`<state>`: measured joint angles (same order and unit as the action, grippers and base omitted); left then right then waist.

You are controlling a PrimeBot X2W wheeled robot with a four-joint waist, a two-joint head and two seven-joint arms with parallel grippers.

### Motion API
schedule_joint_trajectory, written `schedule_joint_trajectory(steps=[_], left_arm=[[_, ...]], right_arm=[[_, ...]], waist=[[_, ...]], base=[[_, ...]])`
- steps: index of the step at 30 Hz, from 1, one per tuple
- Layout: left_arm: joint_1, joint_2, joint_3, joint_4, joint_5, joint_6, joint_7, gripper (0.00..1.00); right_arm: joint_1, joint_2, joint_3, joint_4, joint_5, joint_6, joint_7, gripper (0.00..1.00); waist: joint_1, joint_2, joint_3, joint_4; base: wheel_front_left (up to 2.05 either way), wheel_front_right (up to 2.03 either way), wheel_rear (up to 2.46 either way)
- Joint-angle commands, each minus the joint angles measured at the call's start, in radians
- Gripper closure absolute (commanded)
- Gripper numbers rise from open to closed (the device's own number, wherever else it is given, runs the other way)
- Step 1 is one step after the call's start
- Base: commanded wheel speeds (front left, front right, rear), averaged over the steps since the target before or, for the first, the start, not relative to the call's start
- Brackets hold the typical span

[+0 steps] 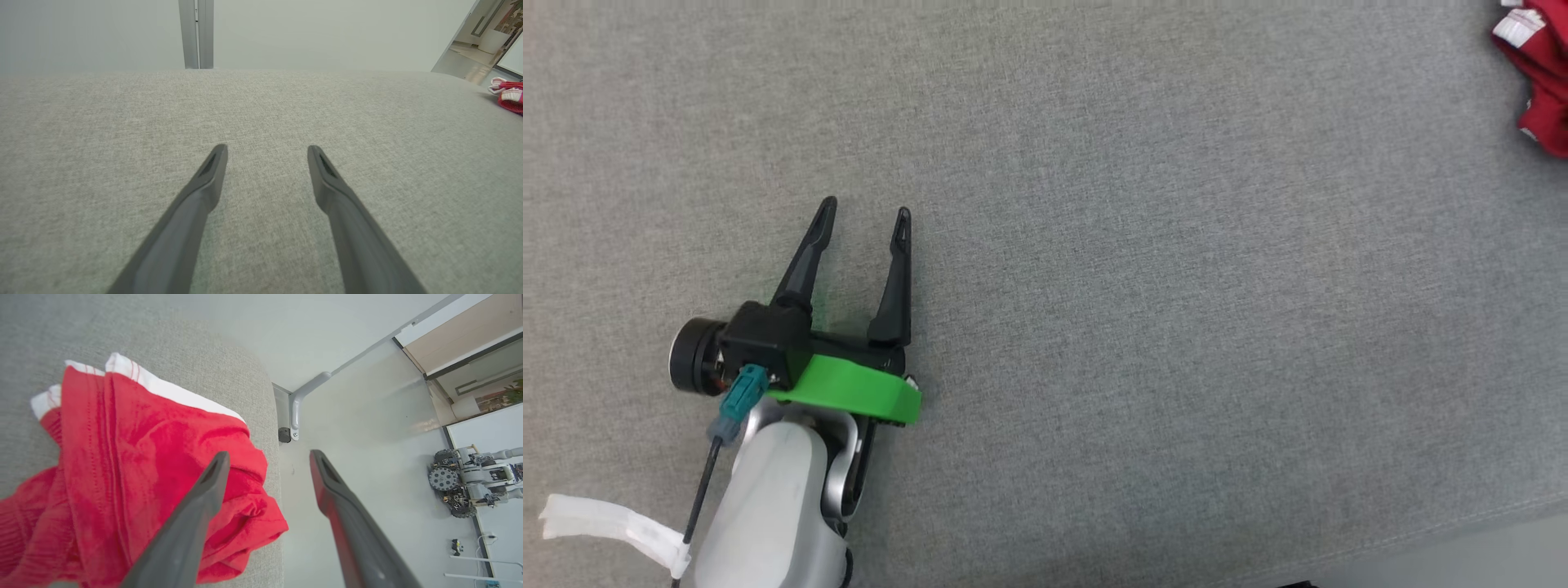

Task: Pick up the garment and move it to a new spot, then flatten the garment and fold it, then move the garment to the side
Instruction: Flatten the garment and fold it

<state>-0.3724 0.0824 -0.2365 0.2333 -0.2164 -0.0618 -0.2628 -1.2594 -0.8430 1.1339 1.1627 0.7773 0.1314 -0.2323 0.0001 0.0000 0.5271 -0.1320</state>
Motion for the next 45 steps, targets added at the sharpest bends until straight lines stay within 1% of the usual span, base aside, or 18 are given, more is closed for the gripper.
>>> schedule_joint_trajectory(steps=[1, 4, 7, 11, 16, 22, 27, 33, 36, 40, 45], left_arm=[[0.018, 0.001, 0.004, 0.005, -0.01, -0.003, -0.002, 0.0], [0.043, -0.003, 0.02, 0.001, -0.019, -0.002, -0.002, 0.0], [0.068, -0.007, 0.039, -0.008, -0.028, 0.0, -0.002, 0.0], [0.106, -0.009, 0.076, -0.029, -0.027, 0.005, -0.002, 0.0], [0.154, -0.005, 0.125, -0.038, -0.019, 0.008, -0.002, 0.0], [0.216, -0.012, 0.178, -0.05, -0.013, 0.012, -0.001, 0.0], [0.275, -0.017, 0.202, -0.034, -0.01, 0.003, -0.001, 0.0], [0.332, -0.023, 0.22, -0.028, -0.002, 0.0, -0.001, 0.0], [0.348, -0.024, 0.231, -0.022, 0.013, 0.014, -0.001, 0.0], [0.369, -0.028, 0.243, -0.023, 0.012, 0.025, -0.001, 0.0], [0.389, -0.03, 0.241, -0.023, 0.001, 0.023, -0.001, 0.0]], right_arm=[[-0.01, 0.013, -0.012, 0.004, -0.001, -0.001, -0.016, 0.0], [-0.016, 0.034, -0.055, -0.04, 0.007, -0.001, -0.033, 0.0], [0.005, 0.034, -0.136, -0.152, -0.02, -0.001, -0.033, 0.0], [0.121, 0.038, -0.288, -0.316, -0.06, -0.001, -0.033, 0.0], [0.333, 0.061, -0.492, -0.508, -0.117, -0.001, -0.033, 0.0], [0.618, 0.152, -0.709, -0.696, -0.186, -0.001, -0.033, 0.0], [0.851, 0.248, -0.83, -0.811, -0.244, -0.001, -0.033, 0.0], [1.048, 0.352, -0.915, -0.887, -0.299, -0.001, -0.033, 0.0], [1.105, 0.39, -0.933, -0.917, -0.333, -0.001, -0.033, 0.0], [1.159, 0.433, -0.934, -0.948, -0.359, -0.001, -0.033, 0.0], [1.196, 0.483, -0.911, -0.977, -0.367, -0.001, -0.033, 0.0]], waist=[[-0.0001, 0.0, -0.059, -0.005], [-0.0001, 0.0, -0.117, -0.005], [-0.0001, 0.0, -0.172, -0.004], [-0.0001, 0.0, -0.249, 0.008], [-0.0001, 0.0, -0.334, 0.027], [-0.0001, 0.0, -0.43, 0.04], [-0.0001, 0.0, -0.505, 0.047], [-0.0001, 0.0, -0.531, 0.054], [-0.0001, 0.0, -0.535, 0.057], [-0.0001, 0.0, -0.536, 0.06], [-0.0001, 0.0, -0.527, 0.065]], base=[[0.0, 0.0, 0.0], [0.0, 0.0, 0.0], [0.0, 0.0, 0.0], [0.0, 0.0, 0.0], [0.0, 0.0, 0.0], [0.0, 0.0, 0.0], [0.0, 0.0, 0.0], [0.0, 0.0, 0.0], [0.0, 0.0, 0.0], [0.0, 0.0, 0.0], [0.0, 0.0, 0.0]])
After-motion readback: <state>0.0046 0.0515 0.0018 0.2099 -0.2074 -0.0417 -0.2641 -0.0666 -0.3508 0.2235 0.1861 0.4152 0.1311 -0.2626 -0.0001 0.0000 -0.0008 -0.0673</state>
